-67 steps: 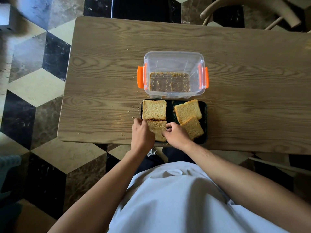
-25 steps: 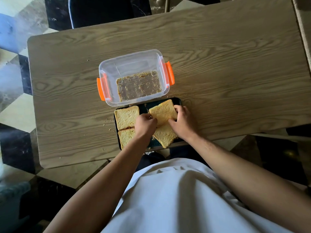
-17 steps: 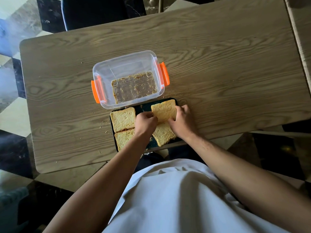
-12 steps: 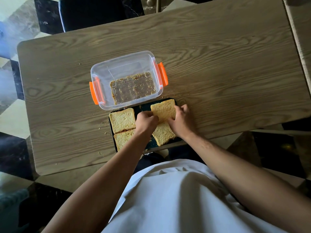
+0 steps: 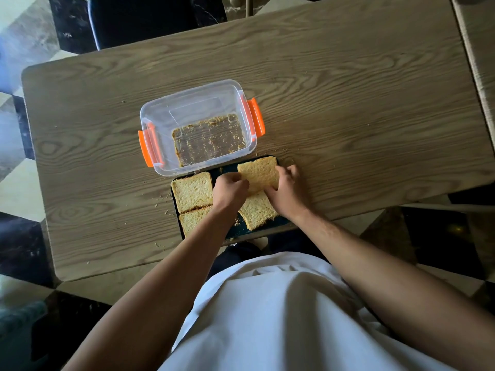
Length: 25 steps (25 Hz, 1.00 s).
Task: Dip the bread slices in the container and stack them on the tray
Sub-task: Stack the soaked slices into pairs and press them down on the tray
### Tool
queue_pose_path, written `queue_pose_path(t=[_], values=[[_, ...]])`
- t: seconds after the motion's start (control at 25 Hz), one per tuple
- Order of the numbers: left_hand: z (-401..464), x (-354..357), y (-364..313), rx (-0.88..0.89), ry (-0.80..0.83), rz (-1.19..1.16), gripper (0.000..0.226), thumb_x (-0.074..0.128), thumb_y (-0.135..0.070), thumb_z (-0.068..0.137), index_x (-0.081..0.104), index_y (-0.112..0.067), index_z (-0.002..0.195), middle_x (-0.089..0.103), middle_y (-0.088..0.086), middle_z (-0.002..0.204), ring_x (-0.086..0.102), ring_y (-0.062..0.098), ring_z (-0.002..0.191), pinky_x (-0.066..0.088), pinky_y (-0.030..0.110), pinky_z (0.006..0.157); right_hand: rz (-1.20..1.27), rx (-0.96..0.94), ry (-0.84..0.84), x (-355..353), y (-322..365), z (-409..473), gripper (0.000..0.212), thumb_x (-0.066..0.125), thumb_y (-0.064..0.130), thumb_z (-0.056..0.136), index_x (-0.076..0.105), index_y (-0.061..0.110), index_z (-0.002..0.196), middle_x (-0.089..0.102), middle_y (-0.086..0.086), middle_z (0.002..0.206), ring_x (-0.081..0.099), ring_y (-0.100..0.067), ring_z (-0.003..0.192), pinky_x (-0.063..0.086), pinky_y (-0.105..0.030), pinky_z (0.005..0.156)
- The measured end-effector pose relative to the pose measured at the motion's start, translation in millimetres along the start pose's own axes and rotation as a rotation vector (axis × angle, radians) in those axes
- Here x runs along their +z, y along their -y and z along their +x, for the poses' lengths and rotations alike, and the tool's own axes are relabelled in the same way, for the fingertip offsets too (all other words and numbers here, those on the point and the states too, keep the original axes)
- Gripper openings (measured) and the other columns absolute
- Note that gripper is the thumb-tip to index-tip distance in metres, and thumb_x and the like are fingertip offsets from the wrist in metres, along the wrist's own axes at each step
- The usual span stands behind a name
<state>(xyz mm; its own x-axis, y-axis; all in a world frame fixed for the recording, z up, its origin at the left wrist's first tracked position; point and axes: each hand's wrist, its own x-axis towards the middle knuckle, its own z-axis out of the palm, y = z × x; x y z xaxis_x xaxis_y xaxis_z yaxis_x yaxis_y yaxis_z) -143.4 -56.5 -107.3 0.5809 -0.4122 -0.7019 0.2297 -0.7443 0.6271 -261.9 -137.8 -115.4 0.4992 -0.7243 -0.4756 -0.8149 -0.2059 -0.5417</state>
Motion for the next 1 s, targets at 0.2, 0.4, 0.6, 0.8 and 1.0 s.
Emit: queue_pose_path(t=[0.2, 0.4, 0.6, 0.8, 1.0], values=[[-16, -12, 25, 0.013, -0.062, 0.105, 0.015, 0.057, -0.008, 0.083, 0.055, -0.023, 0.082, 0.065, 0.007, 0.078, 0.056, 0.024, 0.064, 0.046, 0.034, 0.059, 0.034, -0.01, -0.024, -7, -14, -13, 0.035, 0.067, 0.019, 0.082, 0.06, 0.008, 0.115, 0.056, -0.011, 0.111, 0.055, -0.017, 0.084, 0.042, -0.018, 0.065], [-31, -6, 52, -0.075, -0.022, 0.048, 0.014, 0.055, -0.013, 0.084, 0.067, -0.009, 0.077, 0.06, 0.005, 0.06, 0.045, 0.019, 0.05, 0.034, 0.027, 0.052, 0.028, 0.036, 0.074, 2, -22, -26, 0.039, 0.068, 0.027, 0.081, 0.059, 0.013, 0.116, 0.061, -0.006, 0.101, 0.059, -0.022, 0.087, 0.05, -0.032, 0.075], [-33, 0, 53, -0.088, -0.045, -0.002, 0.011, 0.055, -0.018, 0.079, 0.066, -0.015, 0.08, 0.063, 0.005, 0.066, 0.053, 0.021, 0.057, 0.041, 0.03, 0.058, 0.044, 0.107, 0.116, 4, -25, -31, 0.042, 0.068, 0.028, 0.081, 0.059, 0.012, 0.118, 0.065, -0.004, 0.095, 0.062, -0.023, 0.089, 0.044, -0.027, 0.072], [-29, 4, 49, -0.092, 0.015, 0.047, 0.026, 0.052, -0.021, 0.076, 0.07, -0.003, 0.079, 0.062, 0.007, 0.063, 0.052, 0.022, 0.056, 0.04, 0.03, 0.057, 0.034, 0.188, 0.138, 4, -31, -36, 0.046, 0.066, 0.032, 0.082, 0.057, 0.011, 0.122, 0.069, -0.003, 0.096, 0.063, -0.022, 0.092, 0.043, -0.027, 0.072], [-25, 6, 40, -0.068, 0.068, 0.088, 0.014, 0.058, -0.022, 0.08, 0.065, -0.012, 0.074, 0.052, 0.009, 0.062, 0.044, 0.021, 0.058, 0.037, 0.032, 0.058, -0.06, 0.153, 0.124, -1, -22, -40, 0.056, 0.066, 0.035, 0.083, 0.049, 0.011, 0.131, 0.067, -0.012, 0.109, 0.062, -0.031, 0.101, 0.047, -0.032, 0.078]])
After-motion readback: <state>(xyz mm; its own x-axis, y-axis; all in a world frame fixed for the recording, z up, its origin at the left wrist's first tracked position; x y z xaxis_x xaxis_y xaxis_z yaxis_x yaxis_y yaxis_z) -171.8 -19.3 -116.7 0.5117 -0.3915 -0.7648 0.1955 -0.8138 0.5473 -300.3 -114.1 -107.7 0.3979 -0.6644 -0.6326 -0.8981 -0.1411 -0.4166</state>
